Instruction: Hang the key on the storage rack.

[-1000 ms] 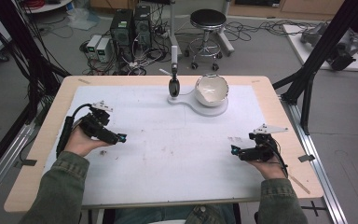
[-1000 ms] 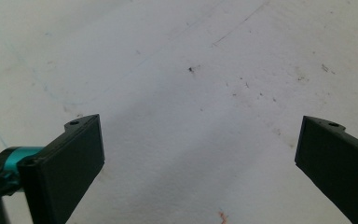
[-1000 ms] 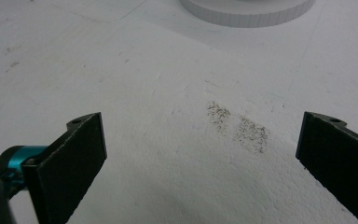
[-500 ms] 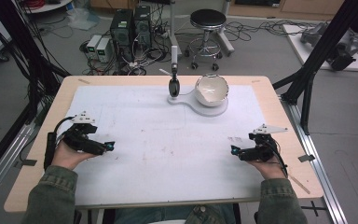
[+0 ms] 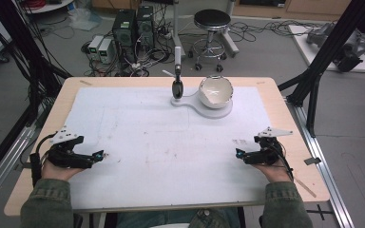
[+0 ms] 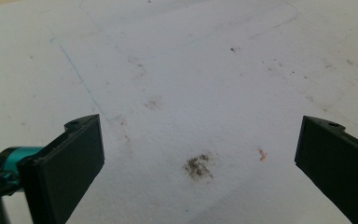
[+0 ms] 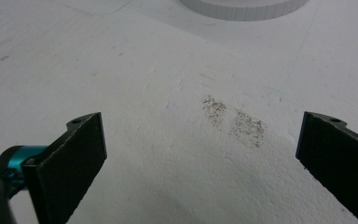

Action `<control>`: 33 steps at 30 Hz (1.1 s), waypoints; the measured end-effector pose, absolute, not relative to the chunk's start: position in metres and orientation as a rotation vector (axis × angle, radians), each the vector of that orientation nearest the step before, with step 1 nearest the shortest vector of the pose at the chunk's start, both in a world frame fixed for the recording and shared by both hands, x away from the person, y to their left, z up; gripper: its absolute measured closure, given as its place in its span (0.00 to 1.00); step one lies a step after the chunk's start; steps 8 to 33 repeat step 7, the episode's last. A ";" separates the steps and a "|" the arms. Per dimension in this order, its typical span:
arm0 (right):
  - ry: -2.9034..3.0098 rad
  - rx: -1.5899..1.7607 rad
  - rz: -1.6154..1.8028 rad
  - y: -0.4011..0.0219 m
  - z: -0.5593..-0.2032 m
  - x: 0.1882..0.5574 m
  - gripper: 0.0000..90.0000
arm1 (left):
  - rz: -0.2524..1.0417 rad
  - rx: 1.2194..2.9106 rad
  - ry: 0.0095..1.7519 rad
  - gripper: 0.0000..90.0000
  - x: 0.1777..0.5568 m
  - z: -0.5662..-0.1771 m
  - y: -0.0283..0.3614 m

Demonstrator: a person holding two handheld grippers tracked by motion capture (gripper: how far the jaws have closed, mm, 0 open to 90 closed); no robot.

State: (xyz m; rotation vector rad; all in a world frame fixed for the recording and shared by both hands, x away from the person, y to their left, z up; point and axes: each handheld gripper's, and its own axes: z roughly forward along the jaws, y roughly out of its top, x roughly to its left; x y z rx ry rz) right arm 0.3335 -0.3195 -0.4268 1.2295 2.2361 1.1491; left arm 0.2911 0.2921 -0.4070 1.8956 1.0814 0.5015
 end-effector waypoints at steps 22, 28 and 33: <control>2.249 1.227 1.142 -0.316 -0.428 0.335 0.01 | 0.505 1.905 1.073 0.02 0.289 -0.412 0.291; 2.249 1.227 1.142 -0.316 -0.428 0.335 0.01 | 0.505 1.905 1.073 0.02 0.289 -0.412 0.291; 2.249 1.227 1.142 -0.316 -0.428 0.335 0.01 | 0.505 1.905 1.073 0.02 0.289 -0.412 0.291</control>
